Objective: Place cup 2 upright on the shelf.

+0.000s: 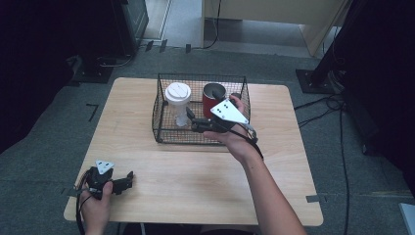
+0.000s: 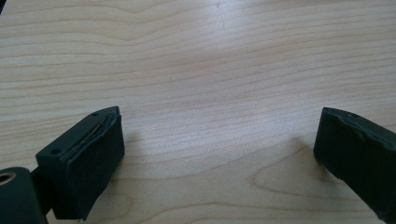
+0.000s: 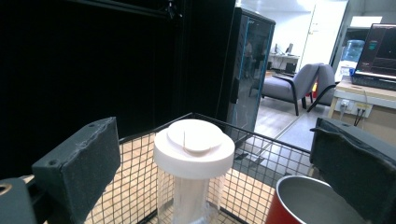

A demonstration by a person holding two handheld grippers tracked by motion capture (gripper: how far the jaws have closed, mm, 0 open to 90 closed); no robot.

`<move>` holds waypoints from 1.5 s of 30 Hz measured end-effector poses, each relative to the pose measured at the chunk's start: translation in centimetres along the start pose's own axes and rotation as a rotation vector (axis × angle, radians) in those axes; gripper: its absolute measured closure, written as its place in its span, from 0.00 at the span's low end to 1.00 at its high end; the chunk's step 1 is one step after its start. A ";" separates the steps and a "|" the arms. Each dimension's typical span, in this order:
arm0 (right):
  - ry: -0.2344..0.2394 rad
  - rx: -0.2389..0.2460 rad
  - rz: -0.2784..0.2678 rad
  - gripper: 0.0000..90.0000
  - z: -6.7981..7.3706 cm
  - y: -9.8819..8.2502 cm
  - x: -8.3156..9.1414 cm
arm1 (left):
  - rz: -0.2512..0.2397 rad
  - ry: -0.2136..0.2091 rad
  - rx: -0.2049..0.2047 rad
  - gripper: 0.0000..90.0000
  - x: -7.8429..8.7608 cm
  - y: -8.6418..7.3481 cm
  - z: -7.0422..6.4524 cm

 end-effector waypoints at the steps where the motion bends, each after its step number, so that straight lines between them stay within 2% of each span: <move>1: -0.007 0.002 0.001 0.02 -0.2 -0.3 0.6 | 0.000 0.000 0.000 0.03 0.0 0.0 0.0; 13: -0.050 -0.032 0.001 0.02 -1.6 -2.2 4.4 | 0.000 0.000 0.000 0.03 0.0 0.0 0.0; 16: -0.067 -0.029 0.001 0.03 -2.2 -2.8 5.6 | 0.000 0.000 0.000 0.03 0.0 0.0 0.0; 24: -0.093 -0.033 0.014 0.03 -2.8 -4.1 7.4 | 0.000 0.000 0.000 0.03 0.0 0.0 0.0; 38: -0.156 -0.064 0.042 0.03 -4.6 -7.4 11.1 | 0.000 0.000 -0.001 0.03 0.0 0.0 0.0; 45: -0.203 -0.088 0.067 0.03 -5.8 -9.5 13.4 | 0.000 0.000 -0.001 0.03 0.0 0.0 0.0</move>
Point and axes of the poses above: each handheld gripper's, and its own axes: x roughly backward along the jaws, y roughly out of its top, z roughly to its left, the point moved 10 cm from there along -x, roughly forward along the jaws, and after that the axes turned 6 degrees about y, right-handed, at the moved point
